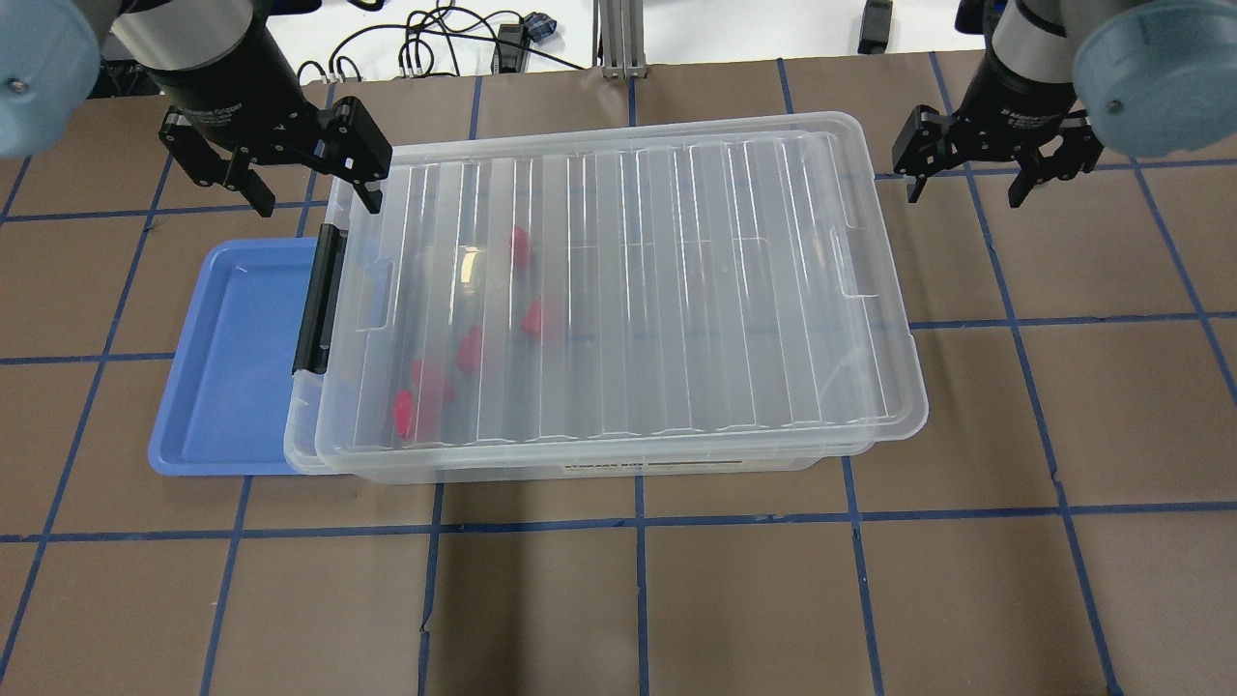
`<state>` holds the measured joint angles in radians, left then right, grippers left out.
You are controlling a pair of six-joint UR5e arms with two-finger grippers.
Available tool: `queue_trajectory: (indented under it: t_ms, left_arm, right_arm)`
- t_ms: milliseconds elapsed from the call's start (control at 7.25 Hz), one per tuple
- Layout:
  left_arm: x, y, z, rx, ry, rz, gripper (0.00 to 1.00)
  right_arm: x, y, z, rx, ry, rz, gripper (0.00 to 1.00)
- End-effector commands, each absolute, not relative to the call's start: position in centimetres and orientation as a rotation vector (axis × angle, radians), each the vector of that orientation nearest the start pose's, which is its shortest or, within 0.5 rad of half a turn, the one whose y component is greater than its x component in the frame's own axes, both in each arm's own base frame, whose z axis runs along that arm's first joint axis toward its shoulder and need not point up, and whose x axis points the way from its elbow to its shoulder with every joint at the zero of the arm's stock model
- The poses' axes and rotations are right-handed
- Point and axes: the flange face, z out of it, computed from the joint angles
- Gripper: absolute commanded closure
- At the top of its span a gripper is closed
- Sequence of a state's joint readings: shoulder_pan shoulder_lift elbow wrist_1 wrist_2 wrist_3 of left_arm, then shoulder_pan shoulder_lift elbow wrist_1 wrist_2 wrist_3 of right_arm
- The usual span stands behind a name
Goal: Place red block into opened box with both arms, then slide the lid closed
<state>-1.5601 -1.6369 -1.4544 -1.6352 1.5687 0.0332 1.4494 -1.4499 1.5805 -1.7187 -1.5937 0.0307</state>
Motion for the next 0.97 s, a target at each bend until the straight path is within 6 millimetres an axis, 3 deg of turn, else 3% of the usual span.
queue_trajectory:
  t_ms: [0, 138, 552, 828]
  left_arm:
    - [-12.7, -51.9, 50.5, 0.034, 3.143, 0.024, 0.0]
    - [-12.7, -51.9, 50.5, 0.034, 3.142, 0.024, 0.0]
    - [-12.7, -52.0, 50.6, 0.031, 3.142, 0.019, 0.0]
    - [-12.8, -52.0, 50.7, 0.034, 3.14, 0.012, 0.0]
  right_arm:
    - [7.8, -51.3, 47.4, 0.261, 3.088, -0.005, 0.0]
    - [8.1, -50.3, 48.1, 0.278, 3.084, 0.017, 0.0]
    - [12.0, -49.1, 47.8, 0.299, 3.161, 0.038, 0.0]
    - [11.5, -49.1, 48.4, 0.295, 3.152, 0.022, 0.0]
